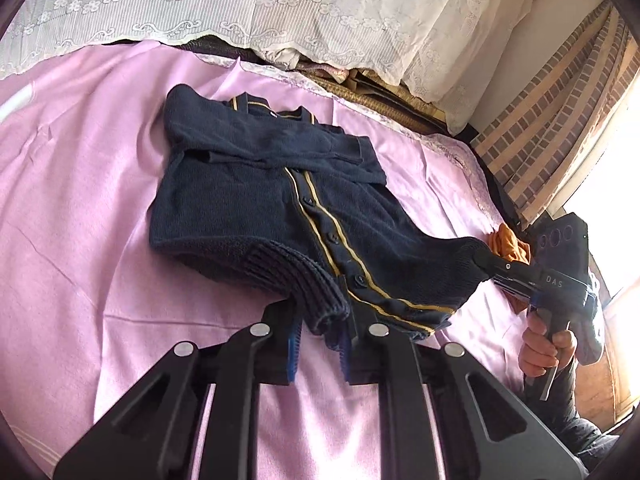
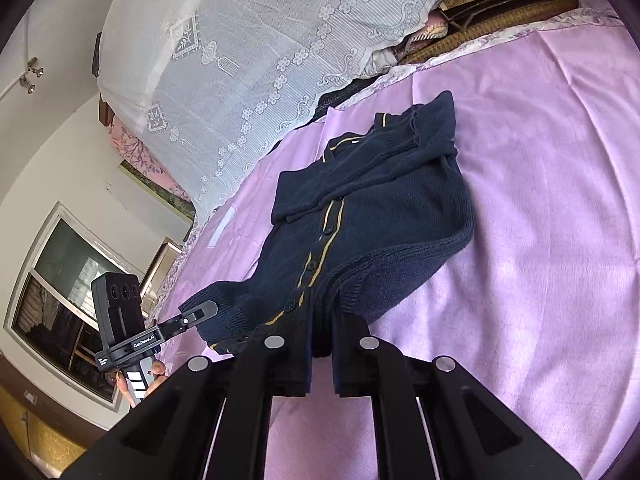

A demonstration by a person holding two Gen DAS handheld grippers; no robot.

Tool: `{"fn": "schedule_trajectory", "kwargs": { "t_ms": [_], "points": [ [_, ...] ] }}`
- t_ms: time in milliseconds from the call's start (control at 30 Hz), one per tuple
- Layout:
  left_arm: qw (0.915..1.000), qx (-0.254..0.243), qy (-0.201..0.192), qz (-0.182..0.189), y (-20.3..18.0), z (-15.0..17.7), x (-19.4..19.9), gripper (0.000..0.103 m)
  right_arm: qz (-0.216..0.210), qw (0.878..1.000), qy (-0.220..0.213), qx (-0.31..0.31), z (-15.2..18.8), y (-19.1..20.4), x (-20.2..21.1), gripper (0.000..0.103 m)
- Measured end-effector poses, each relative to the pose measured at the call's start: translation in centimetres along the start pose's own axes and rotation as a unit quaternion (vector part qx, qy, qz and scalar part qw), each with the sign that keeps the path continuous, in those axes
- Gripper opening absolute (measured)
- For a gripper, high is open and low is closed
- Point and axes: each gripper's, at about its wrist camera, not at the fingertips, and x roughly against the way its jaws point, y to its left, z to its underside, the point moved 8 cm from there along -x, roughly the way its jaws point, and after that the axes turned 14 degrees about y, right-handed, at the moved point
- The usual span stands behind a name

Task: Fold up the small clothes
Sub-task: 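Lift the hem with both grippers and fold it up toward the collar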

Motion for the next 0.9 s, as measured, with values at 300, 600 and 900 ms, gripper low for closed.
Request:
{"fn": "schedule_trajectory", "kwargs": {
  "t_ms": [300,600,900],
  "points": [
    [0.9994,0.007,-0.029,-0.016,0.8,-5.0,0.9,0.011,-0.009,1.0,-0.018,-0.001,-5.3,0.8,-0.4,0.007],
    [0.9981,0.022,-0.04,-0.04,2.8,-10.2,-1.1,0.01,-0.013,0.999,-0.033,-0.03,-10.0,-1.1,-3.3,0.007],
    [0.9952,0.056,-0.066,-0.047,5.6,-15.6,-3.6,0.009,-0.017,0.996,-0.048,-0.07,-15.5,-3.6,-6.6,0.007]
  ]
}}
